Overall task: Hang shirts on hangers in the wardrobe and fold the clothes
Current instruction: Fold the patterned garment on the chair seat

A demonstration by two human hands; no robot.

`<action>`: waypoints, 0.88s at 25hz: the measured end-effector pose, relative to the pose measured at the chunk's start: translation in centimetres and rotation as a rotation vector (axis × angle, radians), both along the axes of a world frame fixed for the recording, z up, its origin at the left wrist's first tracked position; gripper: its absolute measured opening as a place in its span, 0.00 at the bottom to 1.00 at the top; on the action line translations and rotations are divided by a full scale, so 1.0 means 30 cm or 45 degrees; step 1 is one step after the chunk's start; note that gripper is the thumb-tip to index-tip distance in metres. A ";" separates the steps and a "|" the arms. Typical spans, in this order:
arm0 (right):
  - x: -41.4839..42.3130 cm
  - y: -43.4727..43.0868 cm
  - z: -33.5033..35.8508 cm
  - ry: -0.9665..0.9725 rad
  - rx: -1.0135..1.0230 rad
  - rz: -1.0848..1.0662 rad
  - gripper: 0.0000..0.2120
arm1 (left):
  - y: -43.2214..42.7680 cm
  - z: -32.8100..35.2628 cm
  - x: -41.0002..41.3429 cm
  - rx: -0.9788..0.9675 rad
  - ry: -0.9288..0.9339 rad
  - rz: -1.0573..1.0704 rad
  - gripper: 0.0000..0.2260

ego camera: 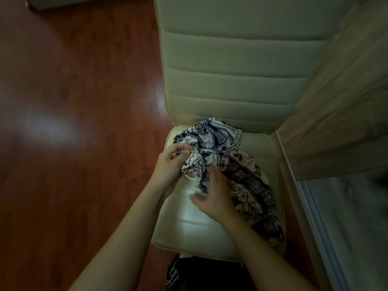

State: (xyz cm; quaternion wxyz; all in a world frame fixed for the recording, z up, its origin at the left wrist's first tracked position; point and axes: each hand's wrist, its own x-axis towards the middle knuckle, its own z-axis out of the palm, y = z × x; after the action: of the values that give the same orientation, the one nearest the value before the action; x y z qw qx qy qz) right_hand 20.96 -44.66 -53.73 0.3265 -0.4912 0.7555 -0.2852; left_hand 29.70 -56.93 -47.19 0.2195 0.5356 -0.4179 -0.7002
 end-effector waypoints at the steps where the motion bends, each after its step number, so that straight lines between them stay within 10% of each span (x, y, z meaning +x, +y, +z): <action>1: 0.000 0.003 -0.018 0.105 0.041 -0.031 0.35 | -0.003 0.002 0.000 0.007 0.020 0.053 0.08; 5: -0.060 0.026 -0.018 0.511 0.257 -0.119 0.28 | -0.027 -0.002 0.056 0.110 0.254 0.282 0.05; 9: -0.235 0.101 0.114 0.460 0.266 -0.130 0.18 | -0.012 0.015 0.132 0.082 0.191 0.205 0.26; 16: -0.497 0.106 0.807 0.311 0.162 0.256 0.11 | -0.101 0.490 0.104 -0.888 -0.579 -0.267 0.15; 22: -0.522 0.183 1.492 0.306 0.099 0.292 0.16 | -0.117 1.205 0.073 -1.364 -0.464 -0.856 0.13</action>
State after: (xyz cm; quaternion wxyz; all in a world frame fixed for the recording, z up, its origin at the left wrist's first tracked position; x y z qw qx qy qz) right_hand 5.32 -39.16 -8.97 0.2829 -0.5919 0.7385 -0.1559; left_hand 31.90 -60.44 -11.03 0.1509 0.3025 -0.8836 -0.3239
